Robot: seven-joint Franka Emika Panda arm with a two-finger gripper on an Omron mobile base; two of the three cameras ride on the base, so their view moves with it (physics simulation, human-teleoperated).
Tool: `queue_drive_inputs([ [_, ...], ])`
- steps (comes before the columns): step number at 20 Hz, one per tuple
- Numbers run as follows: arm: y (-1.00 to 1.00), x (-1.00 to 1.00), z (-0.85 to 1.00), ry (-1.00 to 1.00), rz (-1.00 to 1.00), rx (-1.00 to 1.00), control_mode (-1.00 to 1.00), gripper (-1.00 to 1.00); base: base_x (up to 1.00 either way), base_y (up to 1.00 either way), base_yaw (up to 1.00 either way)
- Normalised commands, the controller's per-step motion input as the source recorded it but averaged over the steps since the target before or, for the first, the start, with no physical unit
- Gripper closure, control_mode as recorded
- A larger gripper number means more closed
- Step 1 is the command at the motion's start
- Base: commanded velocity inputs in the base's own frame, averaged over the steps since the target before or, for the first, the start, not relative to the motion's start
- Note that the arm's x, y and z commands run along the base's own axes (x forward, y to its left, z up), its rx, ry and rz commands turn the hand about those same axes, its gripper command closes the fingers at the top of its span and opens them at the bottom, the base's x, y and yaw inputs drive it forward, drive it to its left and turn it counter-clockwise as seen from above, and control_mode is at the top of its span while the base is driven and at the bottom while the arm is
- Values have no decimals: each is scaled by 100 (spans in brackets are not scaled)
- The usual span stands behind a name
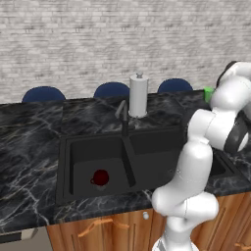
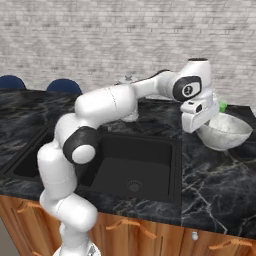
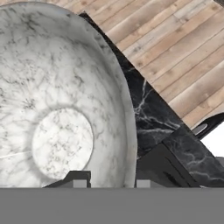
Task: Pick the mug and place it in the sink. Pick the bowl and place it in the open cabinet and then close the cabinet.
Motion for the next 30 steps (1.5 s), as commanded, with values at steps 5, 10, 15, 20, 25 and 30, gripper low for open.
queue_drive_inputs([
  [5, 84, -53, 37, 1, 14, -31, -100, 100, 0, 0, 0],
  [10, 54, -12, 69, 29, 34, 4, -100, 100, 0, 0, 0],
  [15, 60, -28, 46, 27, 36, 17, -100, 100, 0, 0, 0],
  [20, 63, -48, 21, 11, 25, 9, -100, 100, 0, 0, 0],
  [25, 73, -58, -14, -10, 8, 0, -100, 100, 0, 0, 0],
  [30, 38, -62, -51, -52, 6, 0, -100, 100, 0, 0, 0],
])
